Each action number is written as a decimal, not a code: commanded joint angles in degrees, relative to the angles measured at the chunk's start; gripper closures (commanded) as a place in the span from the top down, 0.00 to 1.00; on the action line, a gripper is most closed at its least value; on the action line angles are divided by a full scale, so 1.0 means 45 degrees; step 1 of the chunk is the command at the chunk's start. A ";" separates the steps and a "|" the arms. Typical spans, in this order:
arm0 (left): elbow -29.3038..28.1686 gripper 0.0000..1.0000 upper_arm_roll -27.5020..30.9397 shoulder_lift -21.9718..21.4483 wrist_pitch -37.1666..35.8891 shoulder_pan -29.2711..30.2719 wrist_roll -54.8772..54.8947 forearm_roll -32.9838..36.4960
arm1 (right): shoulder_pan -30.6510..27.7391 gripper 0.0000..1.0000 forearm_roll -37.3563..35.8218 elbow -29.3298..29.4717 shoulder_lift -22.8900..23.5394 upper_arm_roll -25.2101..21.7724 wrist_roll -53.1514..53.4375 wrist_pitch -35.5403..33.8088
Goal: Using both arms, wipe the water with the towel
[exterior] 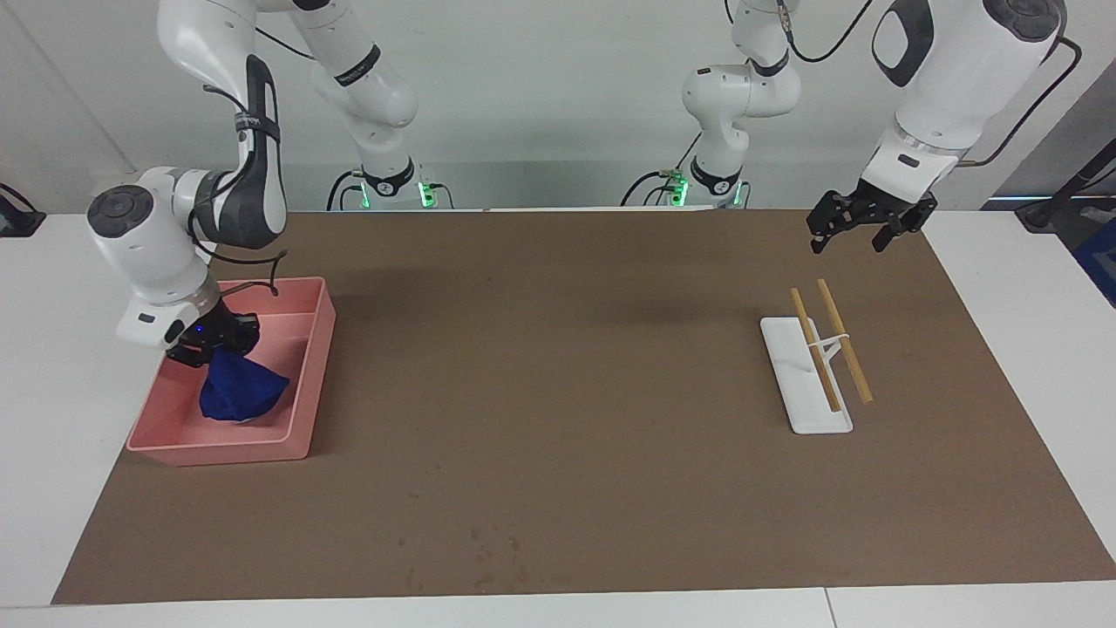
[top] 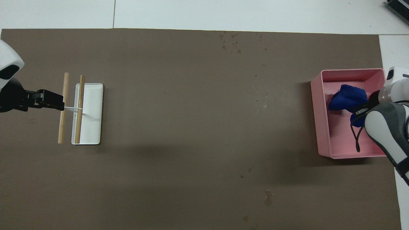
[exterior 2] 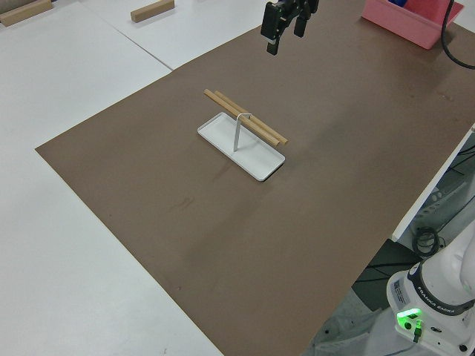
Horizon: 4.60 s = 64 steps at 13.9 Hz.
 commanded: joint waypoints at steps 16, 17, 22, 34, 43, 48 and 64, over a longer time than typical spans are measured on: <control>-0.0250 1.00 0.0021 -0.0269 -0.0079 0.0092 0.0141 -0.0176 | 0.1237 1.00 0.1348 0.3420 -0.1596 0.0946 0.1355 -0.3931; -0.0250 1.00 0.0021 -0.0269 -0.0079 0.0092 0.0141 -0.0176 | 0.1257 1.00 0.1624 0.3480 -0.1928 0.1275 0.1726 -0.4421; -0.0231 1.00 0.0021 -0.0269 -0.0079 0.0092 0.0141 -0.0176 | 0.1218 1.00 0.1724 0.3578 -0.3453 0.1865 0.3644 -0.7292; -0.0250 1.00 0.0021 -0.0269 -0.0079 0.0092 0.0160 -0.0176 | 0.5585 1.00 0.2916 0.3832 -0.3592 -0.2325 0.3819 -0.7863; -0.0250 1.00 0.0021 -0.0269 -0.0079 0.0092 0.0141 -0.0176 | 0.8854 1.00 0.2702 0.4613 -0.2928 -0.5498 0.4698 -0.7394; -0.0250 1.00 0.0021 -0.0269 -0.0079 0.0092 0.0141 -0.0176 | 0.9597 1.00 0.2994 0.4984 -0.2499 -0.6631 0.5343 -0.7570; -0.0230 1.00 0.0021 -0.0269 -0.0079 0.0092 0.0141 -0.0176 | 0.7491 1.00 0.3228 0.5121 -0.2420 -0.4467 0.5441 -0.7785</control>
